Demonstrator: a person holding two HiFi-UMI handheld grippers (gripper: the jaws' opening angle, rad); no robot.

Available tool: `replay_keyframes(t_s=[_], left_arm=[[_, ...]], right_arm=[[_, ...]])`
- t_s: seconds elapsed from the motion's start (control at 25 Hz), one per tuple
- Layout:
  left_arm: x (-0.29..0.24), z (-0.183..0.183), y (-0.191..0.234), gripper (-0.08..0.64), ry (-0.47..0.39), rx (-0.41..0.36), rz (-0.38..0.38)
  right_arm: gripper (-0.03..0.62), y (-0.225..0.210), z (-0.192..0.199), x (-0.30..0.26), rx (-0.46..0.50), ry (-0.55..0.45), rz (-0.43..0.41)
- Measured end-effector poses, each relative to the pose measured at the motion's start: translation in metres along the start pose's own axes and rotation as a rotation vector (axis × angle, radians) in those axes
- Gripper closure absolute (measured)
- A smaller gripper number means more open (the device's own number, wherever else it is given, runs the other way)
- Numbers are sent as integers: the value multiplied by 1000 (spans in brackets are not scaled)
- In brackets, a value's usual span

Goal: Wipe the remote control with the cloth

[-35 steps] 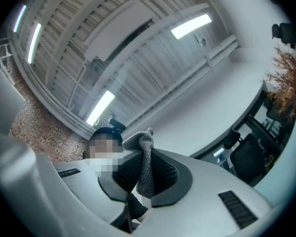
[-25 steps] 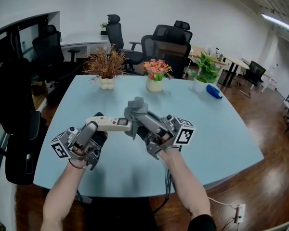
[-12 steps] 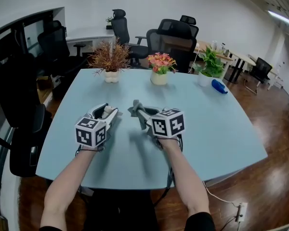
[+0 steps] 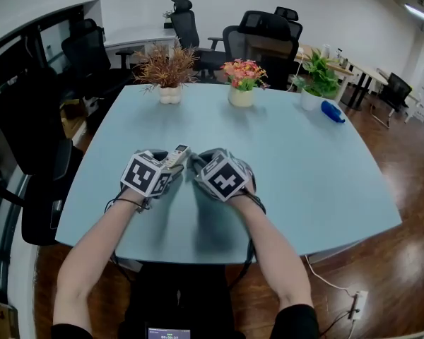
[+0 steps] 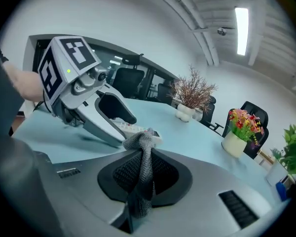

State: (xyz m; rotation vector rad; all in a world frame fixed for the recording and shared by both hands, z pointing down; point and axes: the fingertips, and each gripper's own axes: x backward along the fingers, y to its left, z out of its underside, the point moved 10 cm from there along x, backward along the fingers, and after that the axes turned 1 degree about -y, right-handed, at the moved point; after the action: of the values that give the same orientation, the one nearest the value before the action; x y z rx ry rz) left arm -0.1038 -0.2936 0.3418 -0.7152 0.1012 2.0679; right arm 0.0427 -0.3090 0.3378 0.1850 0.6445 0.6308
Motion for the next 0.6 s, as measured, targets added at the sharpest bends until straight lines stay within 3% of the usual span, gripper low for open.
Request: replay_keyframes(t_s=[0.16,0.32,0.6], left_arm=[[11,3,11,293,6,101,116],[16,10,18,296,70,111,205],[-7,5,29,308,75,116,229]], right_arm=[[568,8,0,-5,47,15,2],[568,22,-6,-13,109,21,-16],[568,18,-10,-26,110,29,54]])
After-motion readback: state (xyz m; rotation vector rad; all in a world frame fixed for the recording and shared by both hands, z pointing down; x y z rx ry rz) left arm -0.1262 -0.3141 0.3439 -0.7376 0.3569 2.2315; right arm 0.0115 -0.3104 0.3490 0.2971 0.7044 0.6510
